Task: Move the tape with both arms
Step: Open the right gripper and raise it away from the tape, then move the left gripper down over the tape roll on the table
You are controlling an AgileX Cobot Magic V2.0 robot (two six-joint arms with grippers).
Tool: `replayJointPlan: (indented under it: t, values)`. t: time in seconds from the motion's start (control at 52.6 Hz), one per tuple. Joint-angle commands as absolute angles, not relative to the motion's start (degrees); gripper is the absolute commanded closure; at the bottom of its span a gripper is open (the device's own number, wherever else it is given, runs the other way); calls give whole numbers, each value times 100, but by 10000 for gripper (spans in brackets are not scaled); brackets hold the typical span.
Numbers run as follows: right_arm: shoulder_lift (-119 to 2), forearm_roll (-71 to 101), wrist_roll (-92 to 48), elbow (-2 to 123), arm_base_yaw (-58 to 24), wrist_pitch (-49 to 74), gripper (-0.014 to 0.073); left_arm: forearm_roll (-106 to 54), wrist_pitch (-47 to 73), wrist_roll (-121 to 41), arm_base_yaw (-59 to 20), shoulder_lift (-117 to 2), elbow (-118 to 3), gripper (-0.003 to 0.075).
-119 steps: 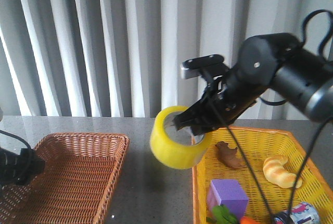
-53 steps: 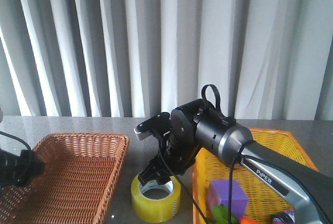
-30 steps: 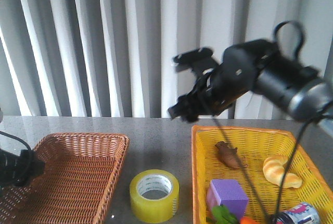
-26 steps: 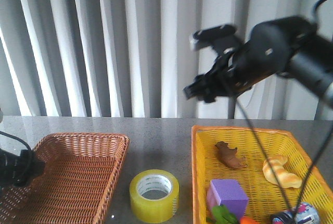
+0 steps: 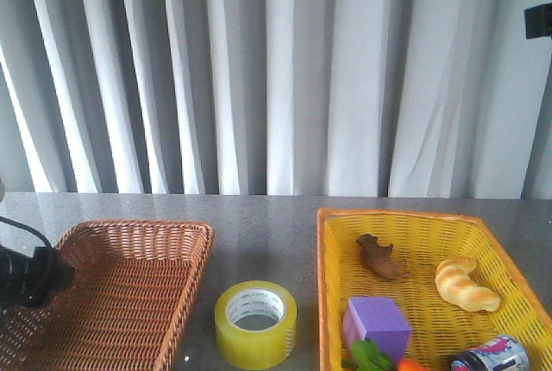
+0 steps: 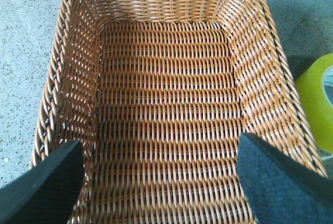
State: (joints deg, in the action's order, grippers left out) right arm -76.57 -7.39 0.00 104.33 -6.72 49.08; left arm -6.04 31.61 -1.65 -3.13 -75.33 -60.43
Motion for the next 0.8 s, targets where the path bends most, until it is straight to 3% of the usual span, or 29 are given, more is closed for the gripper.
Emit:
replayJointPlan:
  t: [0.0, 0.152, 0.323, 0.57, 0.78]
  values:
    - [-7066, -843, 51, 9736, -557, 3781, 604, -666, 2769, -91, -354, -7359, -6238, 134]
    - [-6416, -890, 256, 8607, -512, 2833, 601, -673, 2626, -91, -354, -7359, -6238, 134]
    - [-6137, -1149, 251, 7976, -512, 2705, 601, -1172, 2802, -302, -455, -7289, -6564, 134]
    - [-6126, -1164, 251, 7675, -531, 2715, 601, -1415, 3768, -1270, -1527, -7531, -8569, 134]
    - [-6126, -1165, 251, 7663, -531, 2795, 601, -1335, 4228, -1259, -2236, -8488, -10302, 134]
